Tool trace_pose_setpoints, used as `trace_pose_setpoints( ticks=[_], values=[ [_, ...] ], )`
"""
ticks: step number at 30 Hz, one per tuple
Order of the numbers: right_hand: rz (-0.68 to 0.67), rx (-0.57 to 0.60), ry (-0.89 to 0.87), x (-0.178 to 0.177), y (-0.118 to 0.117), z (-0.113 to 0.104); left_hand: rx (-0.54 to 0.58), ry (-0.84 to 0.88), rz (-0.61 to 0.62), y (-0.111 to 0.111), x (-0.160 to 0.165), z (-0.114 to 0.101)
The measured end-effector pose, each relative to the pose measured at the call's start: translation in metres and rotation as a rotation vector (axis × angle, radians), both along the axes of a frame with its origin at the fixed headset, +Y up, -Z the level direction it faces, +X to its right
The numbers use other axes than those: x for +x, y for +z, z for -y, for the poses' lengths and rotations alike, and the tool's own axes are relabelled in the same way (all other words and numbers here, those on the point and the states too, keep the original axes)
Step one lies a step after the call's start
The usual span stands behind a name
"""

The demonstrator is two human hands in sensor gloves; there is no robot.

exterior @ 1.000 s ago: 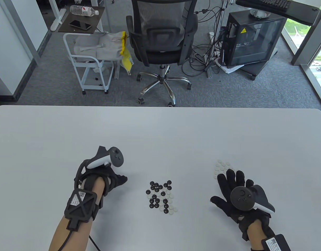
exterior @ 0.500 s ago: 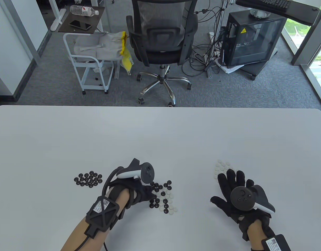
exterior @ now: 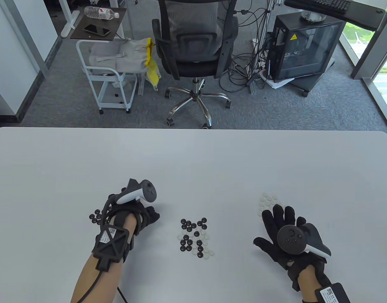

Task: Go stone sorting task

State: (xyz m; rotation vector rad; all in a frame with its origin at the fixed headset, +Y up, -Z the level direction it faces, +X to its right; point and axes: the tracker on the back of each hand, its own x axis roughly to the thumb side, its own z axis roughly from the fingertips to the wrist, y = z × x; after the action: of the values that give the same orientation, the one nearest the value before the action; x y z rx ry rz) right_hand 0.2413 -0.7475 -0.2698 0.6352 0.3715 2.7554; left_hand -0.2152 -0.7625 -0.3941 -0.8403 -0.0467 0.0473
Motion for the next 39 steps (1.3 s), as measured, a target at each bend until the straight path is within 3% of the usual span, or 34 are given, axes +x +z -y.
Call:
trace_pose_setpoints(
  ticks=[7,17,31,36,39],
  values=[
    [0.001,-0.012,0.003,-0.001,0.0,0.0,-0.026,0.022,-0.201,-0.017,-0.045,0.001],
    [0.001,-0.013,-0.003,0.0,0.0,-0.001,-0.032,0.056,-0.323,-0.014,-0.082,0.002],
    [0.0,-0.019,-0.004,0.0,0.001,-0.001,-0.032,0.057,-0.346,-0.009,-0.091,-0.007],
    [0.001,-0.018,-0.007,0.0,0.0,-0.001,0.013,0.092,-0.256,-0.01,-0.07,-0.029],
    [0.005,-0.017,-0.009,0.001,0.0,-0.001,0.043,0.115,-0.127,-0.008,-0.042,-0.046]
  ],
)
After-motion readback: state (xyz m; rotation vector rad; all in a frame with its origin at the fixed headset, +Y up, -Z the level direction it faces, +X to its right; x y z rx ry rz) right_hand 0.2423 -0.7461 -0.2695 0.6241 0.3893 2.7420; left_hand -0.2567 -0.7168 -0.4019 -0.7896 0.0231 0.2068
